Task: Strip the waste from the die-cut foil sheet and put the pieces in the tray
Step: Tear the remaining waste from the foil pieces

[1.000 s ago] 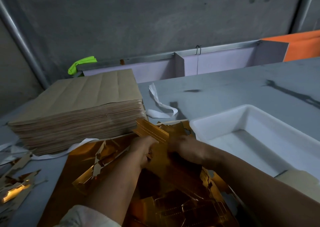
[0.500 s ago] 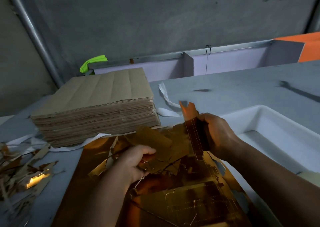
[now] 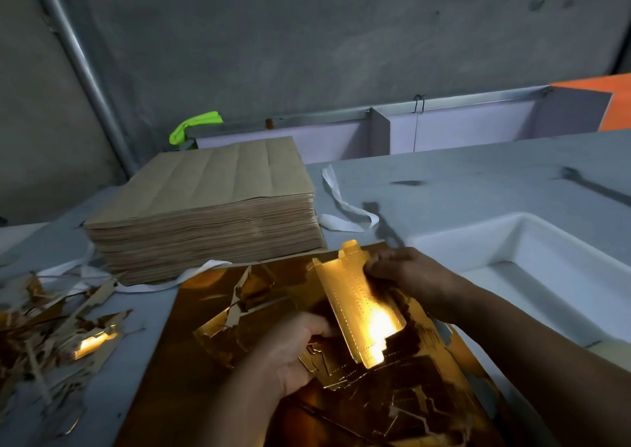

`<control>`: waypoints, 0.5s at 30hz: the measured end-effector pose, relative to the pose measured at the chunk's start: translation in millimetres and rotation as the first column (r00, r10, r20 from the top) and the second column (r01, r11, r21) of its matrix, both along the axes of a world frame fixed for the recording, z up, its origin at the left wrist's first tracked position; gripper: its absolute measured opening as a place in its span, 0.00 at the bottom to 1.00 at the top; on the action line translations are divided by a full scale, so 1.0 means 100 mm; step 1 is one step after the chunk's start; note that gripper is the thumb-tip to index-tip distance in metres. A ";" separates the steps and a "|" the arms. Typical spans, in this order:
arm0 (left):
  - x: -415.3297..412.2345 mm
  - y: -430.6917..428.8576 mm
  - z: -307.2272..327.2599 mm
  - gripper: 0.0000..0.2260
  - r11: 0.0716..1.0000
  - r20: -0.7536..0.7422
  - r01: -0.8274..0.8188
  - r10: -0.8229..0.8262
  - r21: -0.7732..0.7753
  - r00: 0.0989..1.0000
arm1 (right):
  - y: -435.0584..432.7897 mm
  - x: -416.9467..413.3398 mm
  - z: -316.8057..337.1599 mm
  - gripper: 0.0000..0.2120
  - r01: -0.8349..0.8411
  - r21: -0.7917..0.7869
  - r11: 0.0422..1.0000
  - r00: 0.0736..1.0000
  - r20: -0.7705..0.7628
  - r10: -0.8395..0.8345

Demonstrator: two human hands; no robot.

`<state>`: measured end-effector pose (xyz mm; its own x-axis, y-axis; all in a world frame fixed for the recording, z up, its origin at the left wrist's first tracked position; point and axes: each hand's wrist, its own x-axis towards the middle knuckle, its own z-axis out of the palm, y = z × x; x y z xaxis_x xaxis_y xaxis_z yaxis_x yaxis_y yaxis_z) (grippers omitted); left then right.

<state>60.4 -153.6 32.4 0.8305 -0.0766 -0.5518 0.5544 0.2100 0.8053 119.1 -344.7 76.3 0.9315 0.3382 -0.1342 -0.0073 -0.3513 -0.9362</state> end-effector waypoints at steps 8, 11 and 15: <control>0.00 0.00 -0.08 0.12 0.996 0.044 0.052 -0.049 -0.066 0.998 | 0.02 0.06 -0.12 0.14 -0.006 -0.202 0.979 0.998 0.065 0.020; -0.02 -0.01 -0.08 0.10 0.991 0.076 0.061 -0.052 -0.120 0.996 | 0.03 0.07 -0.14 0.14 -0.017 -0.244 0.970 0.993 0.109 0.045; -0.03 -0.08 -0.01 0.15 0.995 0.073 0.095 -0.092 -0.036 0.993 | 0.04 0.07 -0.15 0.12 -0.054 -0.278 0.959 0.986 0.139 0.096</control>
<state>57.0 -161.5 31.4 0.8558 -0.1763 -0.4864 0.5146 0.1924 0.8356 125.7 -341.1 61.4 0.9214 0.3775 -0.0918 0.1616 -0.5873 -0.7931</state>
